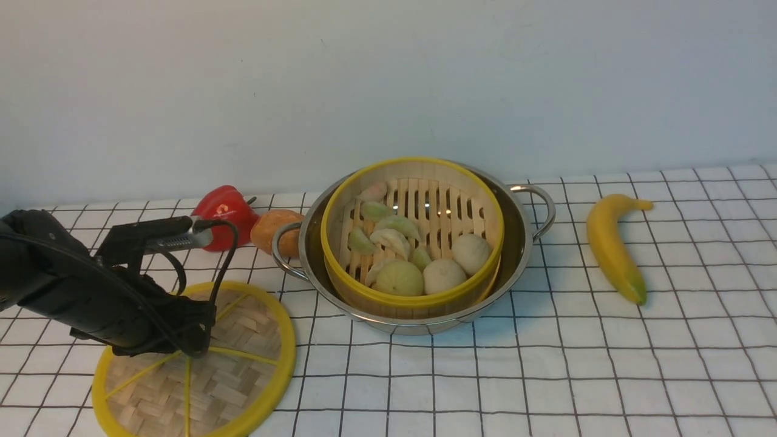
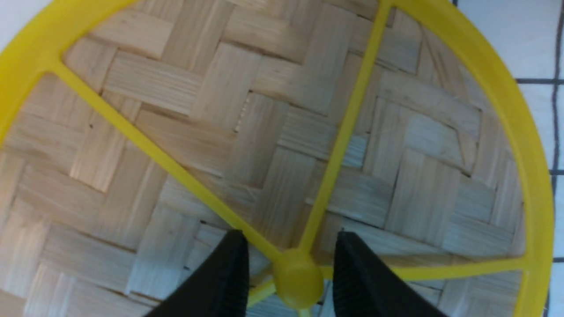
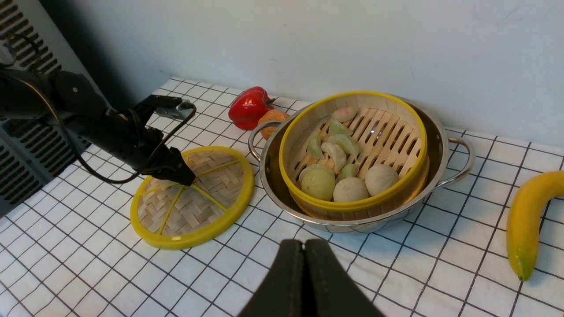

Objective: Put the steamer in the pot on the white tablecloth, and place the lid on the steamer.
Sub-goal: 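Grasp the bamboo steamer lid lying on the table by its centre knob, then place the yellow bamboo steamer lid onto the steamer in the pot with the left gripper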

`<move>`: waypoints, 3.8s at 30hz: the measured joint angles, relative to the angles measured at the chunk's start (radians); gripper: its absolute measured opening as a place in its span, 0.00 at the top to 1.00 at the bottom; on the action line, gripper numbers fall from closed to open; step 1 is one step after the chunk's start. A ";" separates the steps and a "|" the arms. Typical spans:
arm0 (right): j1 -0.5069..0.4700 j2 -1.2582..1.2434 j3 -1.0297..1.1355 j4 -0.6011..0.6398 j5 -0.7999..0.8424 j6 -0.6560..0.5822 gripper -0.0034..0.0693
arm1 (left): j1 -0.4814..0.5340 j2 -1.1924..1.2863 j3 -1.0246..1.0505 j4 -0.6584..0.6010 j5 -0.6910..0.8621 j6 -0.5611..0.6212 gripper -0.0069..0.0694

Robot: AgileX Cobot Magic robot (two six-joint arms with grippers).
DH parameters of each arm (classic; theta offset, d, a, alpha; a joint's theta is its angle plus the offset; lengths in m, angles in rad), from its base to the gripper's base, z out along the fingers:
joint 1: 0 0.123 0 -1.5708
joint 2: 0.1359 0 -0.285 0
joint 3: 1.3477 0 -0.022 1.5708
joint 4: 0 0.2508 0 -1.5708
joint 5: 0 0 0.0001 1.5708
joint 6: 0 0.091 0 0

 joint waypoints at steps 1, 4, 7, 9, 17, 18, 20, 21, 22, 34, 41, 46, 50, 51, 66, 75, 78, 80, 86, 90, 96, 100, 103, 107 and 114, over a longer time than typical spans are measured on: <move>0.000 0.000 0.000 0.000 0.000 0.000 0.96 | 0.000 0.000 0.000 -0.003 0.000 0.000 0.57; 0.000 0.000 0.001 0.000 0.000 0.000 0.96 | 0.000 0.000 0.000 -0.004 0.000 0.000 0.59; 0.000 0.000 0.003 0.000 0.000 0.001 0.96 | 0.000 0.000 0.000 -0.005 0.002 -0.009 0.67; 0.000 0.000 0.005 0.000 0.000 0.001 0.96 | 0.000 0.000 -0.003 -0.007 0.005 -0.011 0.73; 0.000 -0.001 0.005 0.001 0.000 0.001 0.96 | 0.000 -0.040 -0.002 0.021 0.029 -0.028 0.75; 0.000 -0.001 0.005 0.004 0.000 0.001 0.96 | 0.000 -0.052 -0.002 0.030 0.035 -0.035 0.75; 0.000 -0.001 0.005 0.008 0.000 0.001 0.96 | 0.000 -0.084 -0.001 0.051 0.040 -0.054 0.75; 0.000 -0.001 0.005 0.012 0.000 0.001 0.96 | 0.000 -0.113 -0.001 0.074 0.041 -0.070 0.75; 0.000 -0.001 0.005 0.013 0.000 0.001 0.96 | 0.000 -0.117 -0.001 0.074 0.040 -0.073 0.75; 0.000 -0.001 0.005 0.034 0.000 0.002 0.95 | -0.025 -0.197 -0.257 0.234 0.283 -0.211 0.75; 0.000 0.005 0.005 0.049 0.001 0.002 0.95 | -0.215 -0.059 -0.543 0.237 0.311 -0.215 0.75; 0.000 0.029 0.005 0.069 0.004 0.003 0.95 | -0.320 0.081 -0.729 0.232 0.360 -0.216 0.75; 0.000 0.066 0.005 0.091 0.008 0.003 0.95 | -0.401 0.210 -0.890 0.235 0.413 -0.218 0.75; 0.000 0.070 0.005 0.093 0.008 0.001 0.95 | -0.410 0.227 -0.908 0.239 0.414 -0.218 0.75; 0.000 0.074 0.005 0.129 0.008 -0.040 0.95 | -0.541 0.357 -0.958 0.356 0.383 -0.218 0.75; 0.000 0.074 0.005 0.131 0.008 -0.040 0.94 | -0.542 0.372 -0.959 0.357 0.353 -0.217 0.75; 0.000 0.074 0.005 0.132 0.008 -0.041 0.94 | -0.542 0.377 -0.959 0.357 0.349 -0.214 0.75; 0.000 0.074 0.005 0.133 0.008 -0.041 0.94 | -0.542 0.378 -0.959 0.356 0.346 -0.211 0.75; 0.000 0.074 0.005 0.133 0.008 -0.041 0.94 | -0.542 0.386 -0.959 0.338 0.321 -0.189 0.75; 0.000 0.074 0.005 0.138 0.008 -0.041 0.94 | -0.542 0.386 -0.959 0.306 0.319 -0.174 0.75; 0.000 0.074 0.005 0.140 0.008 -0.044 0.93 | -0.542 0.386 -0.959 0.290 0.299 -0.164 0.75; 0.000 0.074 0.005 0.148 0.008 -0.045 0.93 | -0.542 0.386 -0.959 0.290 0.298 -0.163 0.75; 0.000 0.074 0.005 0.154 0.008 -0.045 0.93 | -0.542 0.386 -0.959 0.290 0.298 -0.158 0.75; 0.000 0.074 0.005 0.156 0.008 -0.045 0.93 | -0.542 0.386 -0.959 0.290 0.298 -0.146 0.75; 0.000 0.074 0.005 0.178 0.008 -0.046 0.92 | -0.542 0.386 -0.959 0.289 0.296 -0.141 0.75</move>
